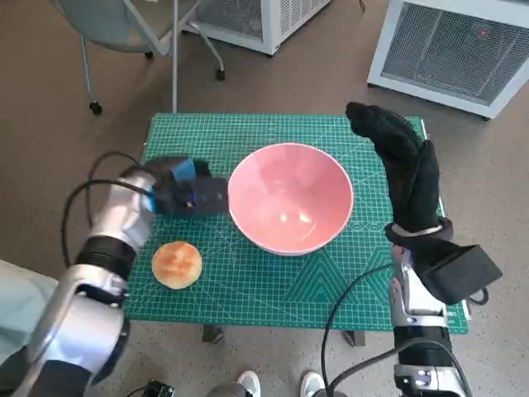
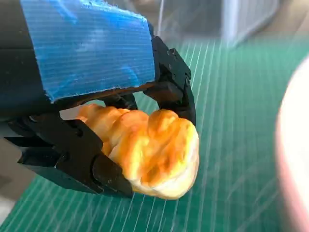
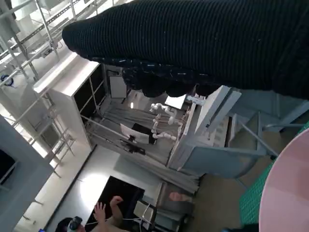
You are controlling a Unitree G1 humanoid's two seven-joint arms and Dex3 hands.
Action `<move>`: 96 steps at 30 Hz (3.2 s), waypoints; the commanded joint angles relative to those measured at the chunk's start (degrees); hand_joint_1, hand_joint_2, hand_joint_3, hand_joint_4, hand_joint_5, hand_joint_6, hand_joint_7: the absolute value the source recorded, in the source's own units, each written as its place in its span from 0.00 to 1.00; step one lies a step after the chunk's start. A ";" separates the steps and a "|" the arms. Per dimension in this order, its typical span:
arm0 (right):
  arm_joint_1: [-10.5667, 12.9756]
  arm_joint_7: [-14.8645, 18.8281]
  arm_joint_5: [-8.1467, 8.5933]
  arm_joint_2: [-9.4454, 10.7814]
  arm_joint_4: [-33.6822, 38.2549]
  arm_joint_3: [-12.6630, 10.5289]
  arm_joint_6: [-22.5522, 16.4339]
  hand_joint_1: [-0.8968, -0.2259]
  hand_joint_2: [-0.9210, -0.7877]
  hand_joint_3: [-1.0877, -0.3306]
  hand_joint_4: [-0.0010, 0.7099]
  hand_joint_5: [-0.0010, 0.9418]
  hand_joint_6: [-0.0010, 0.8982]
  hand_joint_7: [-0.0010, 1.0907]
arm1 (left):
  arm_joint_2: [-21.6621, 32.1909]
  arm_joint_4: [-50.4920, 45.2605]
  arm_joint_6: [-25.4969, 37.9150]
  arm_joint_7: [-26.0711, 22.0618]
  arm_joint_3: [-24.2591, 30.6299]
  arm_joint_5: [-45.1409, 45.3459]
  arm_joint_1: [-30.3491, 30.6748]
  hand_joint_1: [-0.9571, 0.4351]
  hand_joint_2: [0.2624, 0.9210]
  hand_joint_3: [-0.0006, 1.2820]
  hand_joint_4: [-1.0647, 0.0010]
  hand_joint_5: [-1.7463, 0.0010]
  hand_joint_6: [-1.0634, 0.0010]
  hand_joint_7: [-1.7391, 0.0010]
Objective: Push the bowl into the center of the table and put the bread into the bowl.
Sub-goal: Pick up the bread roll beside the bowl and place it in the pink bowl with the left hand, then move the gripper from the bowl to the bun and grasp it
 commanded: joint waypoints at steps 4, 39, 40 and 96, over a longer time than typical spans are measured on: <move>1.21 -0.08 0.64 0.60 0.15 -0.04 0.61 0.24 0.00 0.46 0.26 0.00 0.00 0.53 | 5.50 -23.71 -2.76 0.62 9.29 -6.68 6.79 0.69 0.98 0.05 0.35 0.30 0.35 0.40; 2.35 0.45 1.82 0.26 -0.67 -0.47 1.00 0.29 0.00 0.45 0.26 0.00 0.00 0.52 | -5.96 -32.48 -22.52 9.52 0.68 1.43 14.59 0.69 1.00 0.05 0.37 0.32 0.40 0.34; 2.41 0.43 1.84 0.23 -0.70 -0.50 1.03 0.29 0.00 0.45 0.26 0.00 0.00 0.52 | -6.21 -31.87 -22.40 9.06 0.48 1.33 14.60 0.69 1.00 0.06 0.38 0.31 0.41 0.34; 2.86 -0.13 1.63 1.92 -0.78 0.24 0.82 0.31 0.00 0.46 0.26 0.00 0.00 0.50 | 20.83 -67.86 2.23 -28.80 20.51 -20.21 33.78 0.38 0.77 0.00 0.82 1.00 0.71 1.00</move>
